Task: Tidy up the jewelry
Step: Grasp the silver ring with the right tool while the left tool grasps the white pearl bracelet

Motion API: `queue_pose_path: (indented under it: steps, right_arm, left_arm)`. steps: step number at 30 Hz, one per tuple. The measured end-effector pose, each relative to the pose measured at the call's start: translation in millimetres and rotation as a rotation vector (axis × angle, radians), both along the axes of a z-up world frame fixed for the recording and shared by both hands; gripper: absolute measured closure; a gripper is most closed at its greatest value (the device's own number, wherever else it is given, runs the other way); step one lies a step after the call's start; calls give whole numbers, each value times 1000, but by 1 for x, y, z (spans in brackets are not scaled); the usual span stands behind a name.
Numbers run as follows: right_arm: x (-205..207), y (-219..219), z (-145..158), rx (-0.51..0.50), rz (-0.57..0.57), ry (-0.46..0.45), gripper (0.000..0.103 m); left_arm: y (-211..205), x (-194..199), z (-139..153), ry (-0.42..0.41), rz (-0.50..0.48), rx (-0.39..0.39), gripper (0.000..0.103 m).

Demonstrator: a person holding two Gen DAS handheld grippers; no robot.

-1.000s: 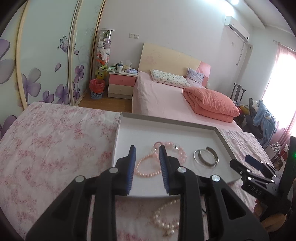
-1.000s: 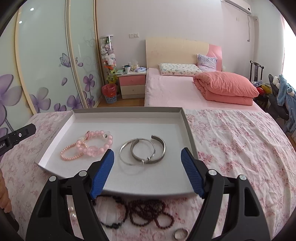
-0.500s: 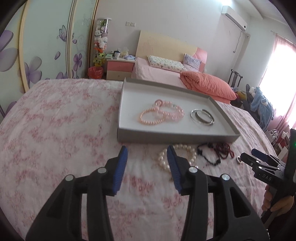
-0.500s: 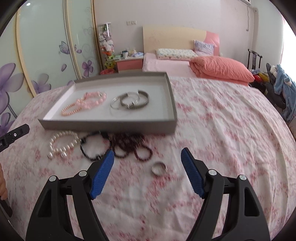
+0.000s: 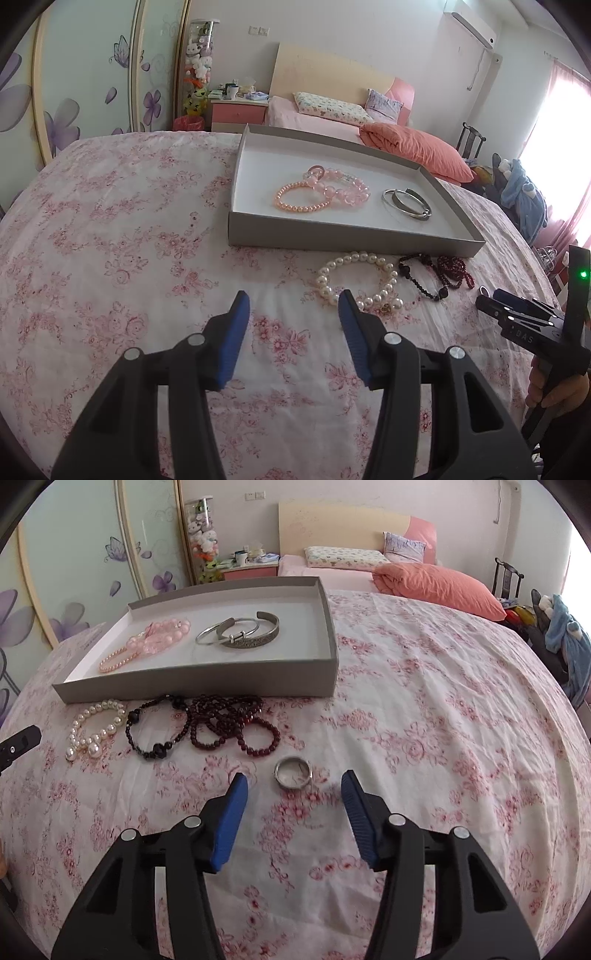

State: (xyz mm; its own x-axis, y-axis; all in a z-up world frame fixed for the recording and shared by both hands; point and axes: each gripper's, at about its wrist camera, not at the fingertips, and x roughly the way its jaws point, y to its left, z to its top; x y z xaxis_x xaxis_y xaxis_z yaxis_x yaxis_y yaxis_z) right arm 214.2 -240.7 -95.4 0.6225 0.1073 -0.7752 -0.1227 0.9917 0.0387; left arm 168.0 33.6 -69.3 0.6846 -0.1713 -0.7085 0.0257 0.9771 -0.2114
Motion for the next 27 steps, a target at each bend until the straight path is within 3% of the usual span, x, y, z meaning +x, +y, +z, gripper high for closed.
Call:
queue_pose_path:
  steps: [5,9,23,27]
  right_arm:
    - [4,1,0,0,-7,-3,61]
    - [4,3,0,-4,3,-7,80]
    - [0,3,0,-4,-5,-7,80]
    - [0,3,0,-3,-4,-7,80]
  left_arm:
    - [2,1,-1,7,2,-2,51]
    - [-3,-2,-2,17,-18,2,48]
    - [-40,2,-19,91,-78,56,47]
    - [-51,9,-20,94,-75,74,51]
